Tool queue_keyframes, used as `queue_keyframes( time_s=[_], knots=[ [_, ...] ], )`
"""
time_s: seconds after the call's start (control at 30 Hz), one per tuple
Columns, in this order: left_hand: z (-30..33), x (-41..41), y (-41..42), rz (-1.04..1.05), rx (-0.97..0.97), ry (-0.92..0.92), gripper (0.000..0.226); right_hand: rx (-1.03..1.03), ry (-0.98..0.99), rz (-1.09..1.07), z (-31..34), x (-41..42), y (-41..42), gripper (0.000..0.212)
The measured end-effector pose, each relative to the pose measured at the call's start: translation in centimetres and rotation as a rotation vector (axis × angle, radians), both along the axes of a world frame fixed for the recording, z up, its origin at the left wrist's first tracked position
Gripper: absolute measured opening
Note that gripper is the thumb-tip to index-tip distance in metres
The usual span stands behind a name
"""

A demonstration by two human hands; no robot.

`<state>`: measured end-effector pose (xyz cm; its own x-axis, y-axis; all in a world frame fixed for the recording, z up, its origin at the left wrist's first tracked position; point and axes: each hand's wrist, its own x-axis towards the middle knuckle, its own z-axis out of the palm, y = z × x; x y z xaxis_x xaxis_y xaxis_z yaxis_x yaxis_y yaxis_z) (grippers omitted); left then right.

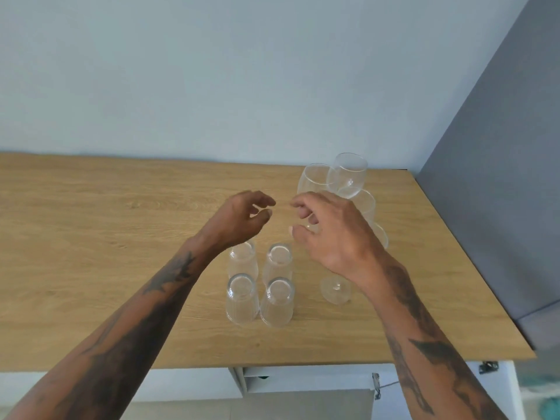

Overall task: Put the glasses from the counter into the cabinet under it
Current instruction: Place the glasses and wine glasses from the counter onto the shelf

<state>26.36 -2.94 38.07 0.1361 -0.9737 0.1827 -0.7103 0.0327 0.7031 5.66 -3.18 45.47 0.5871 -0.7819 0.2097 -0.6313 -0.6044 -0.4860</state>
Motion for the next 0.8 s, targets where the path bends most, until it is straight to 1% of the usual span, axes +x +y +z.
queue_keyframes(
  time_s=[0.03,0.07,0.1,0.17,0.2,0.27,0.33,0.37,0.43,0.57,0.7,0.8],
  knots=[
    [1.1,-1.2,-0.8,-0.034,-0.044,-0.007,0.024,-0.051,-0.098,-0.063,0.6,-1.9,0.3,0.039],
    [2.1,-2.5,-1.7,-0.071,-0.076,-0.023,0.025,-0.085,-0.147,-0.141,0.8,-3.9,0.6,0.043],
    [3.0,-3.9,-2.6,-0.108,-0.094,-0.047,0.027,-0.087,-0.146,-0.226,0.7,-5.6,0.6,0.051],
    [4.1,-6.6,-4.4,-0.178,-0.072,-0.130,0.035,0.011,-0.062,-0.372,-0.5,-8.2,0.2,0.076],
    [4.3,-7.8,-5.2,-0.204,-0.033,-0.190,0.039,0.091,-0.028,-0.403,-1.3,-8.9,-0.1,0.086],
    [4.0,-9.4,-6.6,-0.236,0.073,-0.298,0.045,0.209,-0.043,-0.375,-3.0,-9.2,-0.5,0.098],
    [3.3,-10.5,-7.3,-0.259,0.127,-0.332,0.038,0.242,-0.113,-0.323,-4.9,-8.8,-0.9,0.104],
    [3.0,-10.8,-7.4,-0.266,0.120,-0.331,0.033,0.232,-0.145,-0.310,-5.7,-8.7,-1.1,0.104],
    [2.4,-11.2,-7.5,-0.261,0.076,-0.320,0.025,0.186,-0.184,-0.300,-6.8,-8.8,-1.7,0.098],
    [1.9,-11.4,-6.6,-0.228,0.068,-0.260,0.019,0.161,-0.198,-0.244,-7.4,-11.2,-3.0,0.087],
    [1.7,-11.8,-3.7,-0.156,0.089,-0.176,0.016,0.186,-0.179,-0.226,-7.4,-15.5,-4.6,0.089],
    [1.0,-12.9,-0.6,-0.105,0.025,-0.106,0.009,0.212,-0.177,-0.191,-7.5,-17.4,-6.0,0.090]
  ],
)
